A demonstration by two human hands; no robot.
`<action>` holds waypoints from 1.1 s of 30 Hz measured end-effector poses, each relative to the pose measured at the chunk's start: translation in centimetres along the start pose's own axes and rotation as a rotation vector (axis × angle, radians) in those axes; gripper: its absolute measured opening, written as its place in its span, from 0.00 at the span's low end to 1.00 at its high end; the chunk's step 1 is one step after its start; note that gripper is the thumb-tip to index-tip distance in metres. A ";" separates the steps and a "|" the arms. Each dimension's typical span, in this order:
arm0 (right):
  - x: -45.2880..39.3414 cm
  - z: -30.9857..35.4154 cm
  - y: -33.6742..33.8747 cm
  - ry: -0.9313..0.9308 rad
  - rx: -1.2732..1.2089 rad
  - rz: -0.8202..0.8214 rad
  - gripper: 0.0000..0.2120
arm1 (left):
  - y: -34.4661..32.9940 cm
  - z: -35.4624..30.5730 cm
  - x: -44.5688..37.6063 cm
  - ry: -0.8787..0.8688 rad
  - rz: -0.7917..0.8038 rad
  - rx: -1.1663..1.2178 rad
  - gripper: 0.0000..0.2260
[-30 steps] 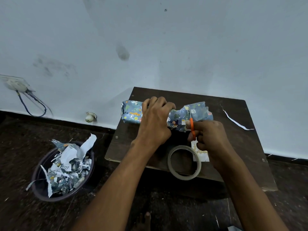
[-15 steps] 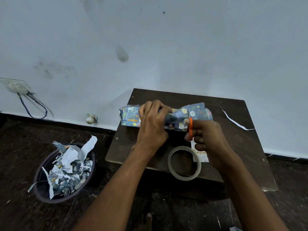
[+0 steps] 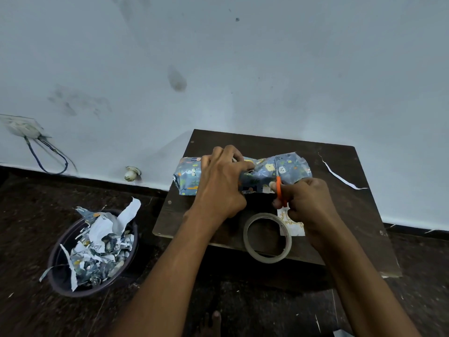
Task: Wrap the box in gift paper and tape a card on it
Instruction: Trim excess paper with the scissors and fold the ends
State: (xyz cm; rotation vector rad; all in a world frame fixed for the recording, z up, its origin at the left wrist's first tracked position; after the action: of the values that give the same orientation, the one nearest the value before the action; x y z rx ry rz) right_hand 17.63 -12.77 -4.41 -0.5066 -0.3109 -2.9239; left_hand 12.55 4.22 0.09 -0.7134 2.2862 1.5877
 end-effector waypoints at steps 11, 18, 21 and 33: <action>0.5 -0.5 -1.4 -0.132 -0.035 0.121 0.09 | -0.8 0.8 0.4 0.024 0.035 0.078 0.20; 0.0 -0.3 -1.2 -0.110 -0.045 0.053 0.13 | -0.7 0.0 0.5 0.021 0.053 0.095 0.21; 0.0 -0.1 -0.9 -0.063 -0.057 0.012 0.09 | -0.8 -0.5 0.6 -0.002 0.037 0.075 0.21; 0.6 -0.1 -0.5 -0.027 -0.036 0.003 0.05 | -0.6 -2.5 0.3 -0.111 -0.183 0.170 0.07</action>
State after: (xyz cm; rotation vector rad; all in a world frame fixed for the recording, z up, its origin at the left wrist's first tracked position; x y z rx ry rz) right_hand 16.94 -12.35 -4.38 -0.5522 -0.2608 -2.9263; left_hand 12.70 1.70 0.37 -0.7477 2.1753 1.3004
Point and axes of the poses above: each hand's wrist, its own x-axis away from the middle knuckle, its own y-axis out of the back of the hand, z = x × y, the point moved 9 cm from there along -x, towards the middle knuckle, and after that the axes turned 7 degrees about -z, right-handed, at the moved point
